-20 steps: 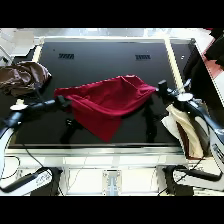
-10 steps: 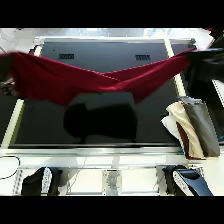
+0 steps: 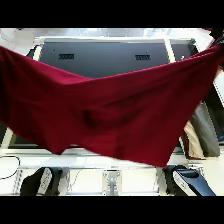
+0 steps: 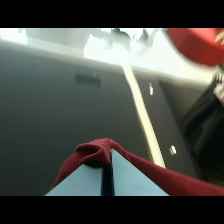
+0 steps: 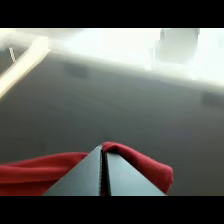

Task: Fold the shirts.

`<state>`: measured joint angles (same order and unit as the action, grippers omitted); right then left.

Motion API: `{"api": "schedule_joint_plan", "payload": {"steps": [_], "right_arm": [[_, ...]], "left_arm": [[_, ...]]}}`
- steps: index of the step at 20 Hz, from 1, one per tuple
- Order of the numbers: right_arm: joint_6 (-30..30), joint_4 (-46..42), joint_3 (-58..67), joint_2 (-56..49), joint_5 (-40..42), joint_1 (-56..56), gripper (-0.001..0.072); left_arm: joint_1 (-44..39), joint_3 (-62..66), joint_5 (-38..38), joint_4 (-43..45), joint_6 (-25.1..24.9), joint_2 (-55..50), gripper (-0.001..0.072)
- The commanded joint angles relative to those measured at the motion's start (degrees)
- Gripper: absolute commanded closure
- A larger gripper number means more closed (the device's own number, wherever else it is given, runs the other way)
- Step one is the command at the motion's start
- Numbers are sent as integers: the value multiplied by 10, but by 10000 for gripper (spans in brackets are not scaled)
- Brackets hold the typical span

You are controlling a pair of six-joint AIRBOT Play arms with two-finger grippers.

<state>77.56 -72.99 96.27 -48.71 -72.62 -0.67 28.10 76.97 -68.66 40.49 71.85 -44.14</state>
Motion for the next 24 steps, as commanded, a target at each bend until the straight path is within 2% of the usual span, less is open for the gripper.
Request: {"api": "schedule_joint_plan", "payload": {"steps": [1,4,7,8,9,10,12,14,16,17,19,20,22,24], "right_arm": [[12,-7,1,-152,-21,-1,701],[12,57,2,-310,69,-1,700],[12,136,2,-433,226,-1,698],[12,176,3,-461,280,-2,696],[12,207,4,-480,331,-5,691],[12,221,4,-489,369,-9,621],[12,213,15,-487,385,-9,223],[12,192,55,-471,298,12,203],[13,145,105,-436,163,51,204],[13,125,120,-409,97,73,204],[10,81,123,-333,-15,118,204],[7,58,122,-298,-59,136,204],[-3,31,99,-229,-113,165,204],[-3,31,45,-165,-110,187,203]], "left_arm": [[-39,-12,-64,46,15,-123,689],[-103,-15,-29,89,-3,-261,688],[-117,-14,104,88,-3,-376,623],[-112,-14,161,63,-3,-398,549],[-106,-14,210,25,-3,-411,327],[-98,-14,253,-19,-3,-415,150],[-70,-12,281,-83,-39,-405,140],[-23,-12,236,-93,-81,-373,140],[41,-13,145,-70,-97,-330,141],[75,-18,104,-41,-129,-304,144],[136,-53,57,-29,-235,-242,144],[169,-87,40,-28,-250,-206,143],[225,-183,31,-28,-238,-153,143],[262,-279,23,-28,-178,-140,143]]}}
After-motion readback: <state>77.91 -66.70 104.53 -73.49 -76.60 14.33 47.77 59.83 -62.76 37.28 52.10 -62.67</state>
